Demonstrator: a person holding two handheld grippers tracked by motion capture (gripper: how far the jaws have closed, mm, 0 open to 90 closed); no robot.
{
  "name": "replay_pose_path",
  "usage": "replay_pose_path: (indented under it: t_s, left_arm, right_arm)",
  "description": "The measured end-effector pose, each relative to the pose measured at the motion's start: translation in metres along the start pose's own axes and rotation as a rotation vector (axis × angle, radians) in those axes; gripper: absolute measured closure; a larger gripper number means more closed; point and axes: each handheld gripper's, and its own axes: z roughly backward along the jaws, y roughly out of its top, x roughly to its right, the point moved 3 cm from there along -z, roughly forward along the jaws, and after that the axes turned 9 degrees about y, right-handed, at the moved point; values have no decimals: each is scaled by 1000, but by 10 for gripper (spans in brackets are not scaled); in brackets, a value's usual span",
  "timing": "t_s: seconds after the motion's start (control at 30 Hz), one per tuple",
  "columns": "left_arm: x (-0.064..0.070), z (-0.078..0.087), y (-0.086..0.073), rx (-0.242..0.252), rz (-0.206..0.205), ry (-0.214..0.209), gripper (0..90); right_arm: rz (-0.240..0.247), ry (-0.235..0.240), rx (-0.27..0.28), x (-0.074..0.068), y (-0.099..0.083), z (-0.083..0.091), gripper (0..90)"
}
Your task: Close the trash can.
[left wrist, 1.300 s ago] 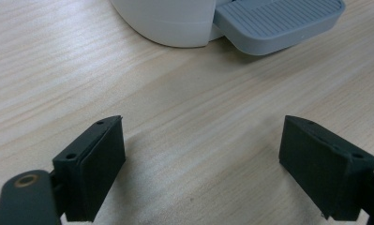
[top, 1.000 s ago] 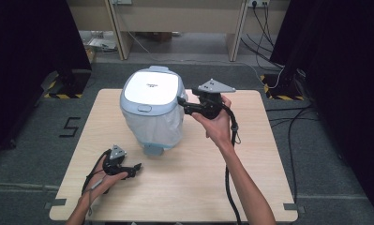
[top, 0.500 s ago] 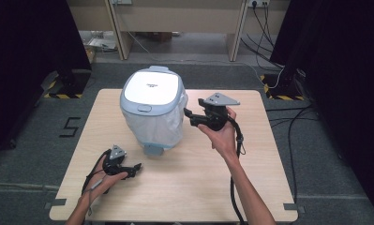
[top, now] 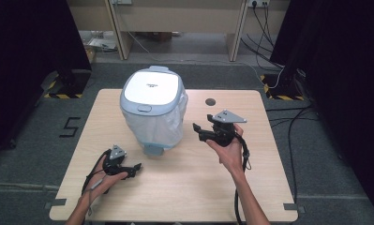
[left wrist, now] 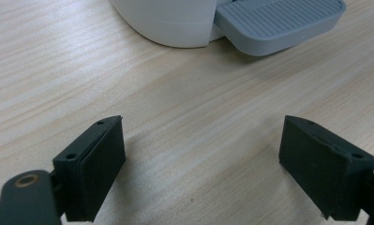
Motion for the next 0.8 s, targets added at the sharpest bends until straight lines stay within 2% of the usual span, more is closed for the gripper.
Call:
replay_pose_path:
  t_s: [0.03,0.13,0.43,0.5,0.6,0.8]
  left_arm:
    - [0,0,0,-1,-1,0,137]
    - [0,0,0,0,0,0,137]
    - [0,0,0,-1,-2,0,137]
    - [0,0,0,0,1,0,138]
    - [0,0,0,-1,1,-1,138]
    - [0,0,0,0,1,-1,138]
  right_arm:
    - [-5,-2,-9,1,-11,1,316]
    - [-11,16,-16,1,-20,0,315]
    - [-81,35,10,5,-46,-3,300]
    - [-85,34,-29,7,-55,-6,295]
    - [-99,29,-38,8,-62,-8,295]
    - [-108,22,-94,8,-80,-13,283]
